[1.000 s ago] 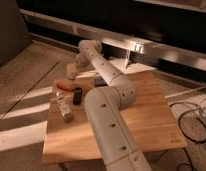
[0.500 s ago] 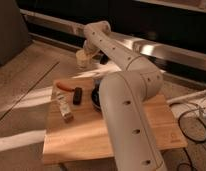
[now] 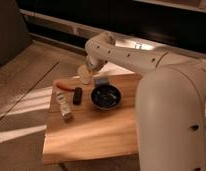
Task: Place the ceramic cup in the ceramic bowl
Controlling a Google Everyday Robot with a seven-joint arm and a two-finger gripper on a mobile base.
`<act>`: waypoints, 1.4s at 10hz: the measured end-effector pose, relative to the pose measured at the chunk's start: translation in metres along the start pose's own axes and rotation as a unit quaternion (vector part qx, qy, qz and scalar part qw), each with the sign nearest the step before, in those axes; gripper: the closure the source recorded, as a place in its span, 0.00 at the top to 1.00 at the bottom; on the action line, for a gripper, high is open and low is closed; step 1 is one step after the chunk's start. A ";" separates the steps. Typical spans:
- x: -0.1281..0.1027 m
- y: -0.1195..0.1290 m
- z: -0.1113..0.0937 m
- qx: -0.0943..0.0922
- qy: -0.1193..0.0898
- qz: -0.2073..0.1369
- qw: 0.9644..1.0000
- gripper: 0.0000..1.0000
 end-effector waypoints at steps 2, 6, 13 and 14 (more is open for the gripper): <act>0.034 -0.020 0.011 -0.003 0.020 0.056 0.998 0.00; 0.046 -0.090 0.031 0.029 0.040 0.115 0.992 0.00; 0.057 -0.109 0.059 0.077 0.107 0.110 0.985 0.00; 0.058 -0.116 0.059 0.096 0.119 0.111 0.982 0.00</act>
